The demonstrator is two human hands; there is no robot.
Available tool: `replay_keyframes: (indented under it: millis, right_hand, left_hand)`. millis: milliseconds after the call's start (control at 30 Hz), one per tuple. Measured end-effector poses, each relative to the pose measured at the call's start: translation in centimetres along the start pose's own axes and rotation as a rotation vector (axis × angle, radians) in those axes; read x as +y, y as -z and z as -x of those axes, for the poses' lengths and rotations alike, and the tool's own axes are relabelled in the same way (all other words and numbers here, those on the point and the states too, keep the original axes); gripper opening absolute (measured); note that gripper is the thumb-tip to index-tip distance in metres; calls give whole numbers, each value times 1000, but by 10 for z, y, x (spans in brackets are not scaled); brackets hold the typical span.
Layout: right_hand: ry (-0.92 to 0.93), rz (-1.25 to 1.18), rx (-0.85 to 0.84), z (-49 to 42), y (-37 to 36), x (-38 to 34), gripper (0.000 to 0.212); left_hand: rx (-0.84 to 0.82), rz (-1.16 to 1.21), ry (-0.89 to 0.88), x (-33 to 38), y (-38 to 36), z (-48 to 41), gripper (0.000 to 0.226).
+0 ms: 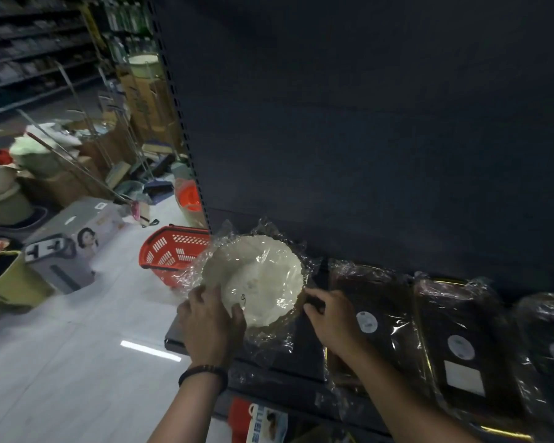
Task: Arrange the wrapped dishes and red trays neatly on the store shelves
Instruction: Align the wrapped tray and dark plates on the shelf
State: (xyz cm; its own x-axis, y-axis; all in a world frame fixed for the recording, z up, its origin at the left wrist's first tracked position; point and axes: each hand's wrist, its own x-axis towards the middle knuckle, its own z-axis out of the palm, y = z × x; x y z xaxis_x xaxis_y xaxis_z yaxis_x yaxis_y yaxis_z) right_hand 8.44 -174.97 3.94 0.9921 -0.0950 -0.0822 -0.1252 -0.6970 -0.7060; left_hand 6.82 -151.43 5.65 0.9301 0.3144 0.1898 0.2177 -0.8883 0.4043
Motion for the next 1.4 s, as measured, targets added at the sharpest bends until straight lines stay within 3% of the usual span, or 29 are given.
replay_keyframes:
  millis: [233, 567, 767, 900, 933, 1033, 1133, 1400]
  right_hand:
    - [-31, -114, 80, 48, 62, 55, 23]
    - [-310, -163, 307, 128, 157, 164, 9]
    - [-516, -111, 426, 171, 194, 227, 8]
    - [-632, -63, 496, 191, 198, 270, 35]
    - [-645, -62, 481, 192, 197, 273, 39]
    - [-672, -73, 338, 187, 197, 276, 25]
    - [-715, -180, 308, 180, 192, 278, 33]
    - [-838, -651, 454, 169, 182, 277, 22]
  left_hand:
    - [-108, 259, -359, 73, -18, 59, 15]
    - [-368, 290, -756, 182, -67, 138, 4]
    - [-466, 331, -749, 200, -106, 176, 4]
    - [-513, 198, -762, 206, -117, 193, 8]
    - [-517, 171, -753, 208, -118, 196, 13]
    - [-512, 145, -730, 209, -122, 202, 38]
    - [-469, 105, -680, 204, -125, 204, 49]
    - [-427, 53, -576, 209, -119, 203, 24]
